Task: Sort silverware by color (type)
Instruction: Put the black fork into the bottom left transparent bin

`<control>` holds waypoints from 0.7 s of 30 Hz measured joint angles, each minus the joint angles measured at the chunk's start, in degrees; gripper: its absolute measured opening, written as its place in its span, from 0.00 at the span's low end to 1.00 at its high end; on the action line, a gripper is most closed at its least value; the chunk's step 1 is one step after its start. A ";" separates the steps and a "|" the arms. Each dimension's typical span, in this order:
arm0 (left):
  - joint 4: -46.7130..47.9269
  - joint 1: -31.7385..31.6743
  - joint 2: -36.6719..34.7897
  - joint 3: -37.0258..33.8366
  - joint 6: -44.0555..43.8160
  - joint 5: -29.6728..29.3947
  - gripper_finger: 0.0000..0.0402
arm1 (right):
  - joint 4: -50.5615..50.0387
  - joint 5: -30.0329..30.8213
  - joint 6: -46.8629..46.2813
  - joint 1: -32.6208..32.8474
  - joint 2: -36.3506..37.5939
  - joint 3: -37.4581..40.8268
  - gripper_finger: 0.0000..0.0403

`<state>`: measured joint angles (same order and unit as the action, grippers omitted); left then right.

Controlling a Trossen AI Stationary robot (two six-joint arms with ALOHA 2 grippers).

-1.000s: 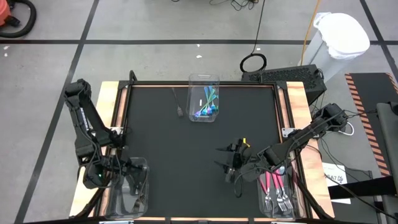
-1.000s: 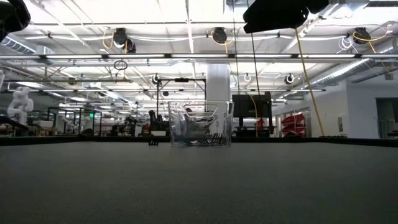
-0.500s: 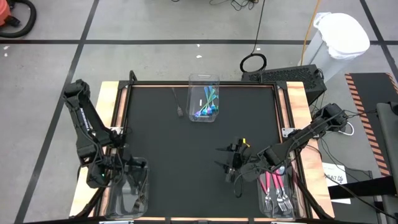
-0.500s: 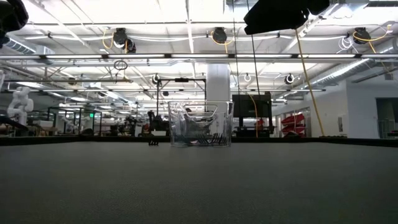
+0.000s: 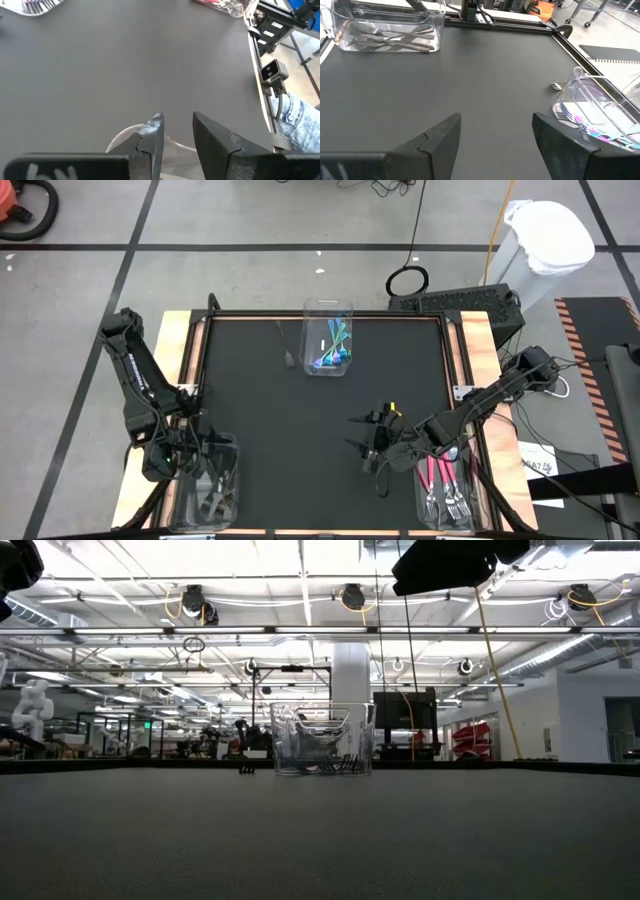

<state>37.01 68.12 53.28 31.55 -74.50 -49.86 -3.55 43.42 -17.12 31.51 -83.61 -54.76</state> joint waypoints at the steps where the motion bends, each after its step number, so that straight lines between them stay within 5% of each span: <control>1: 0.00 0.00 0.00 0.00 0.04 -0.17 0.26 | 0.00 0.00 0.00 0.00 0.00 0.00 0.60; 21: 0.00 -2.01 -0.02 0.04 0.22 -3.48 0.26 | 0.00 0.00 -0.19 -0.02 0.00 0.00 0.60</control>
<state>37.01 66.11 53.25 31.59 -74.28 -53.34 -3.55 43.42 -17.32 31.48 -83.61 -54.76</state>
